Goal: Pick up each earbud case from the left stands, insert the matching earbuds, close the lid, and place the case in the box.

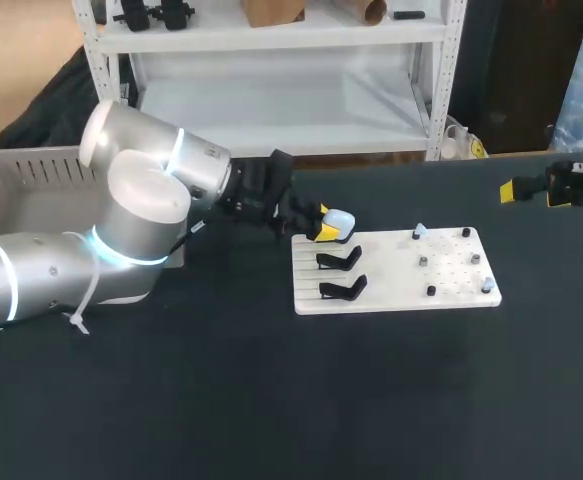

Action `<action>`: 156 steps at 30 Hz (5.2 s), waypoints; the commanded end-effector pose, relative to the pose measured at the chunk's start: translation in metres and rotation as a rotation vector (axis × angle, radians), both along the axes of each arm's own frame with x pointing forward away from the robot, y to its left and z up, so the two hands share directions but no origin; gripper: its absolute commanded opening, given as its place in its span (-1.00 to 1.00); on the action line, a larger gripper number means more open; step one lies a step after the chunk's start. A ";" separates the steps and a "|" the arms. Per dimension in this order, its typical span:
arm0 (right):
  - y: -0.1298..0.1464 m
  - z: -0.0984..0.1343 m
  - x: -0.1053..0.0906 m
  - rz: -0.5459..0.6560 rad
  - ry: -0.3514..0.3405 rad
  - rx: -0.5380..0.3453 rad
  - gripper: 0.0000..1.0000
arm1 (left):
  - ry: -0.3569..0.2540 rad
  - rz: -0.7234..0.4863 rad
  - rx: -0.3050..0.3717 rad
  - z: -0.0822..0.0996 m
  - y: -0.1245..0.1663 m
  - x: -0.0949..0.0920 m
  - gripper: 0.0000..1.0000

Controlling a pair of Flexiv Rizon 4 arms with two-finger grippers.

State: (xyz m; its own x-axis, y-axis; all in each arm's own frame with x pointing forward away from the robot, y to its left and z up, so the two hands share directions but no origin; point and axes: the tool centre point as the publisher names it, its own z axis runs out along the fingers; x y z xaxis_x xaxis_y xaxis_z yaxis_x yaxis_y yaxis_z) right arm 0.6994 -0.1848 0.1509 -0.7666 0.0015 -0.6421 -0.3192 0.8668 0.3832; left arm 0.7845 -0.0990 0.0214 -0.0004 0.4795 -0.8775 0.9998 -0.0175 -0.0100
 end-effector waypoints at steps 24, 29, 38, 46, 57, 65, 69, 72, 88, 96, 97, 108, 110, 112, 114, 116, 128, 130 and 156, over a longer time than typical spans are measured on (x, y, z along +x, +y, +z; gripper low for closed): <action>-0.001 -0.001 0.001 0.004 0.000 0.003 1.00 | -0.128 -0.012 -0.318 0.117 0.001 -0.088 -1.00; -0.001 -0.001 0.001 0.004 0.000 0.003 1.00 | -0.126 0.002 -0.340 0.128 -0.001 -0.097 -1.00; -0.001 -0.001 0.001 0.004 0.000 0.003 1.00 | -0.126 0.002 -0.340 0.128 -0.001 -0.097 -1.00; -0.001 -0.001 0.001 0.004 0.000 0.003 1.00 | -0.126 0.002 -0.340 0.128 -0.001 -0.097 -1.00; 0.017 0.009 -0.013 0.042 -0.035 -0.003 1.00 | -0.136 -0.022 -0.366 0.133 -0.006 -0.099 -1.00; 0.057 0.011 -0.059 0.153 -0.039 -0.033 1.00 | -0.128 -0.116 -0.409 0.138 -0.031 -0.095 -1.00; 0.069 0.014 -0.075 0.186 -0.037 -0.039 1.00 | -0.111 -0.132 -0.417 0.136 -0.041 -0.094 -1.00; 0.077 0.014 -0.085 0.196 -0.033 -0.047 1.00 | -0.100 -0.142 -0.424 0.135 -0.046 -0.093 -1.00; 0.131 0.018 -0.089 0.221 -0.006 -0.129 1.00 | -0.127 -0.095 -0.411 0.125 -0.055 -0.095 -1.00; 0.145 0.020 -0.073 0.219 -0.002 -0.119 1.00 | -0.146 -0.053 -0.415 0.121 -0.051 -0.100 -1.00; 0.145 0.019 -0.071 0.217 -0.002 -0.118 1.00 | -0.148 -0.049 -0.418 0.121 -0.050 -0.100 -1.00; 0.155 0.015 -0.058 0.204 0.008 -0.120 1.00 | -0.161 -0.031 -0.433 0.120 -0.047 -0.101 -1.00; 0.158 0.015 -0.056 0.205 0.011 -0.121 1.00 | -0.159 -0.031 -0.435 0.120 -0.048 -0.101 -1.00; 0.160 0.015 -0.054 0.206 0.013 -0.122 1.00 | -0.155 -0.033 -0.438 0.119 -0.048 -0.101 -1.00; 0.162 0.015 -0.053 0.208 0.014 -0.122 1.00 | -0.152 -0.036 -0.442 0.119 -0.049 -0.101 -1.00; 0.164 0.014 -0.051 0.211 0.017 -0.122 1.00 | -0.153 -0.037 -0.443 0.119 -0.049 -0.101 -1.00; 0.169 0.008 -0.039 0.210 0.033 -0.126 1.00 | -0.154 -0.038 -0.444 0.119 -0.049 -0.101 -1.00; 0.168 0.006 -0.036 0.207 0.038 -0.126 1.00 | -0.154 -0.038 -0.444 0.119 -0.049 -0.101 -1.00; 0.165 0.000 -0.020 0.182 0.054 -0.126 1.00 | -0.154 -0.038 -0.444 0.119 -0.049 -0.101 -1.00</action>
